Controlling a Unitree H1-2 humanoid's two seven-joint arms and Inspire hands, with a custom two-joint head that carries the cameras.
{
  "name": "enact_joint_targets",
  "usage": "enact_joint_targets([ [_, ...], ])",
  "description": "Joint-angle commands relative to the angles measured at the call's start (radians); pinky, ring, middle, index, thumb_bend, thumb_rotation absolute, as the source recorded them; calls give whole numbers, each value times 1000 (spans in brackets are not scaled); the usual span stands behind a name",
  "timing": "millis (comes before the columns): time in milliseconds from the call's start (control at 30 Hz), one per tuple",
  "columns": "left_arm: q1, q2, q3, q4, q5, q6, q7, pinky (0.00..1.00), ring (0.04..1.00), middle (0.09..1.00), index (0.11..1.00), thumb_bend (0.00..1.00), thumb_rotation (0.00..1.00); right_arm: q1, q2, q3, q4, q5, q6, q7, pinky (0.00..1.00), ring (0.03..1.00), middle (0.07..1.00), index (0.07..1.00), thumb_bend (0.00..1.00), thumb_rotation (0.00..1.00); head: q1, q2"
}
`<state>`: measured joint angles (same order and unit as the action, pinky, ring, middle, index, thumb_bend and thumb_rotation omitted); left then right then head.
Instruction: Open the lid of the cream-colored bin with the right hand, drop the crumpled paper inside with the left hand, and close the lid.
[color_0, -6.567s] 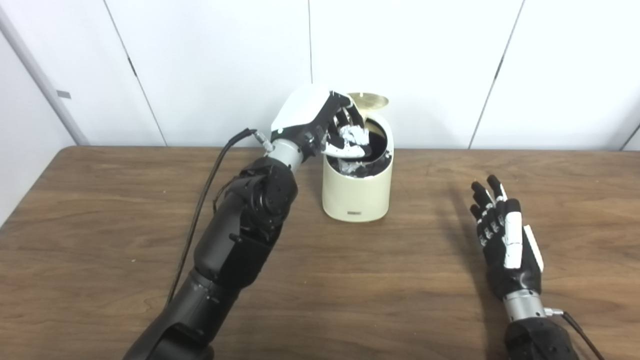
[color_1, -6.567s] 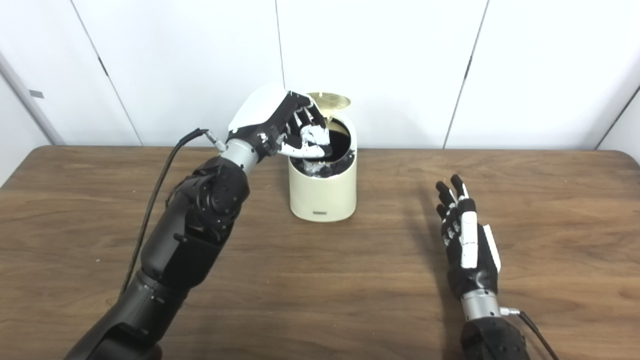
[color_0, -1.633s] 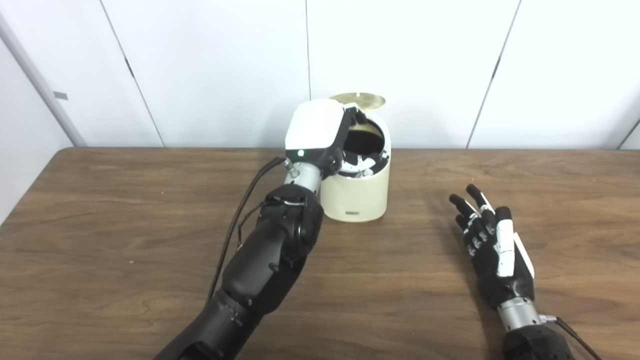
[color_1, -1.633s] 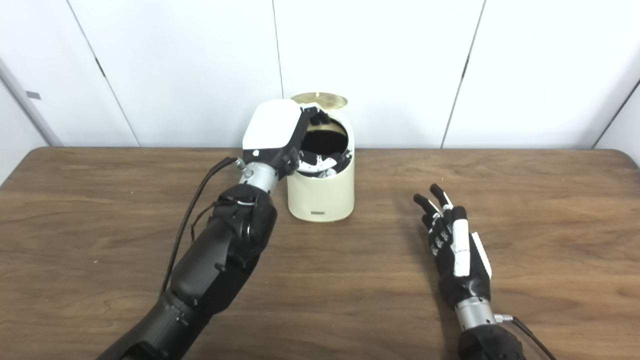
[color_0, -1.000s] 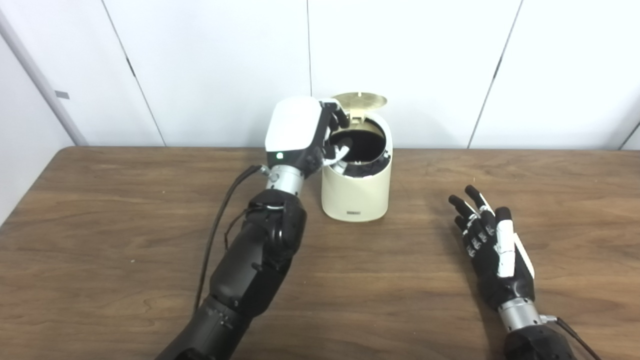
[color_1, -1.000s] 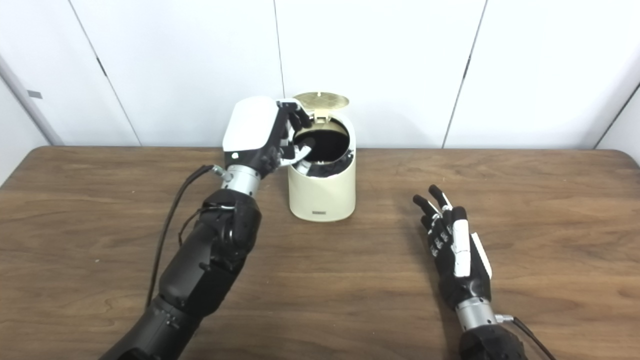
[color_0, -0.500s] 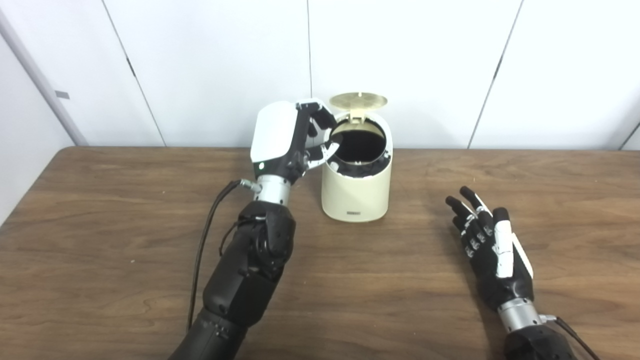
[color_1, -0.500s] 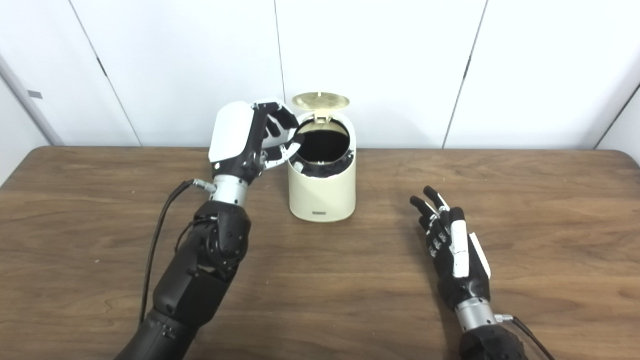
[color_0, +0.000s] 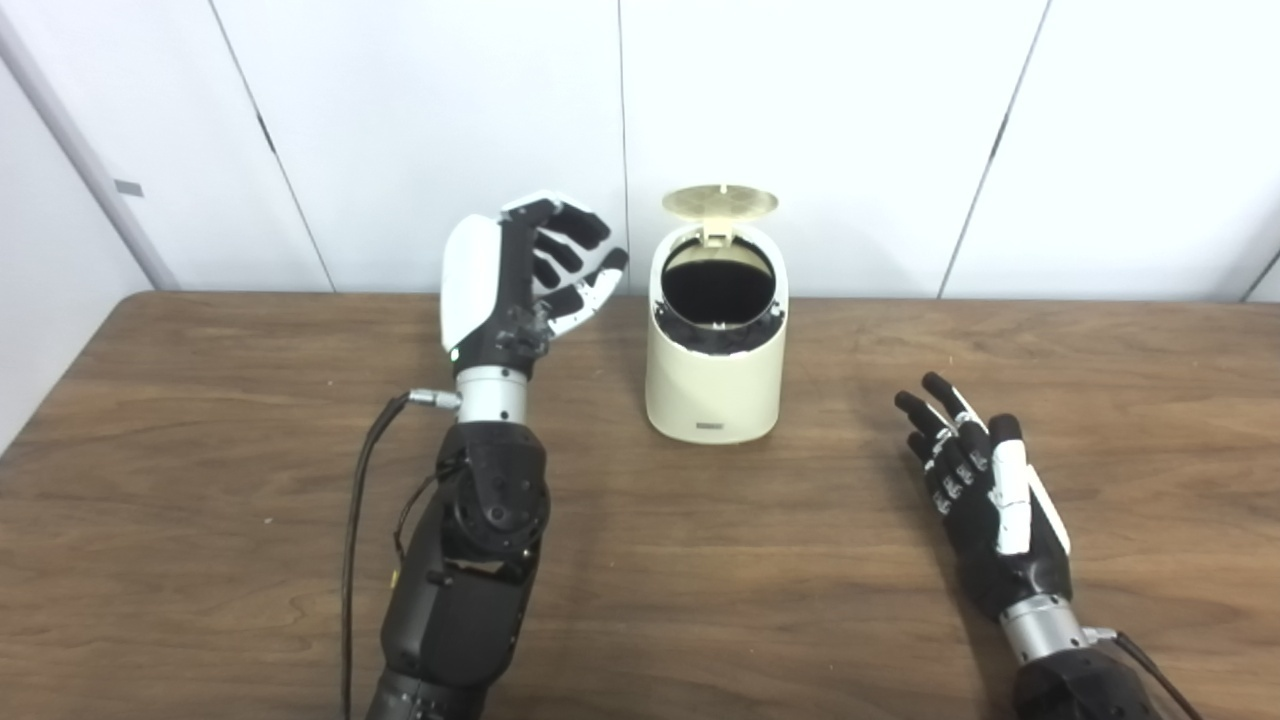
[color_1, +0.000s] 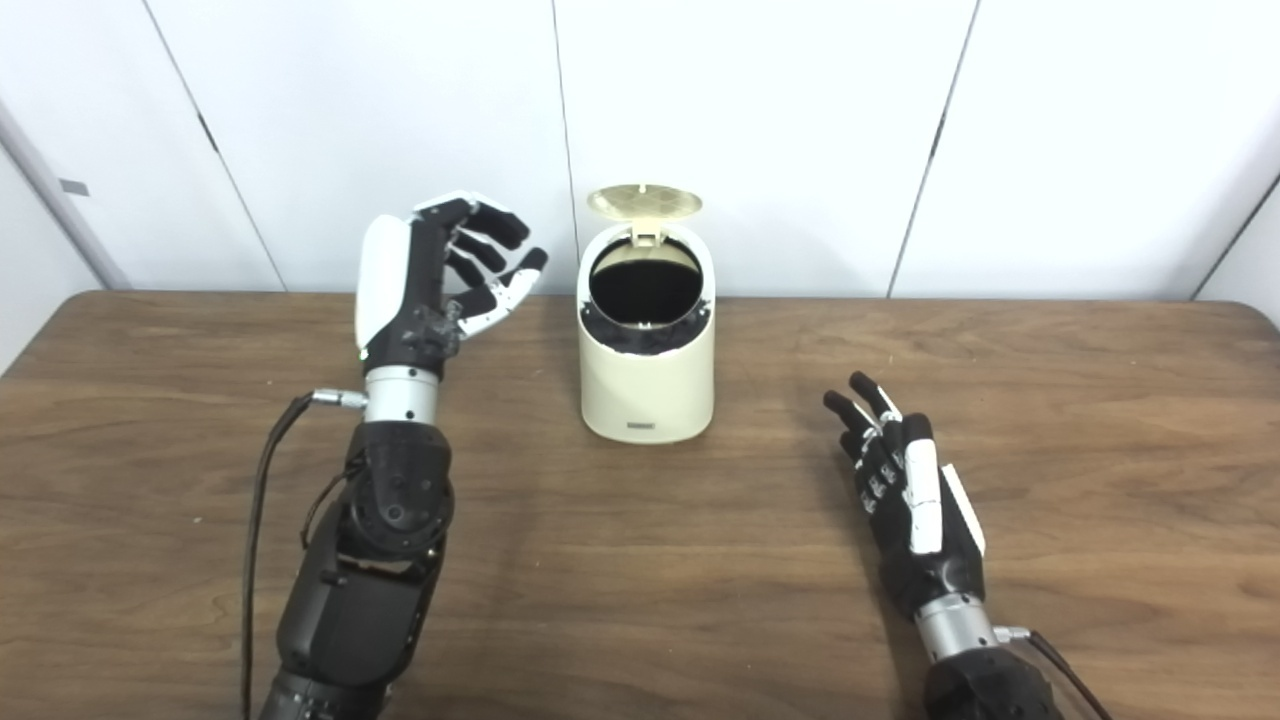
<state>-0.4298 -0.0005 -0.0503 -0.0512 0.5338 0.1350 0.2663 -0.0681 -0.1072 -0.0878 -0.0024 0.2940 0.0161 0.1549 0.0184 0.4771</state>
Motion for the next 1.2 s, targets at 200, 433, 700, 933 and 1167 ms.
enact_joint_targets([
  [200,2,-38,125,-74,-181,21,7,368,455,510,466,477,0,28,-16,-10,55,-1,-25,18,1000,980,865,923,562,1000,2,2],
  [433,36,-48,184,-98,-284,72,-6,312,447,515,472,500,0,25,-17,-16,56,11,-37,25,1000,966,865,918,546,1000,3,5],
  [700,76,-49,230,-147,-401,189,-39,367,454,518,476,502,0,26,-22,-20,34,-1,-39,19,1000,960,875,924,531,1000,9,16],
  [933,133,-17,228,-164,-461,140,-81,566,506,496,476,501,0,21,-34,-28,13,11,-33,26,1000,974,895,927,542,1000,15,35],
  [1167,169,16,220,-170,-489,94,-109,652,511,486,487,502,0,19,-46,-33,-4,11,-21,27,1000,969,889,938,535,1000,29,52],
])
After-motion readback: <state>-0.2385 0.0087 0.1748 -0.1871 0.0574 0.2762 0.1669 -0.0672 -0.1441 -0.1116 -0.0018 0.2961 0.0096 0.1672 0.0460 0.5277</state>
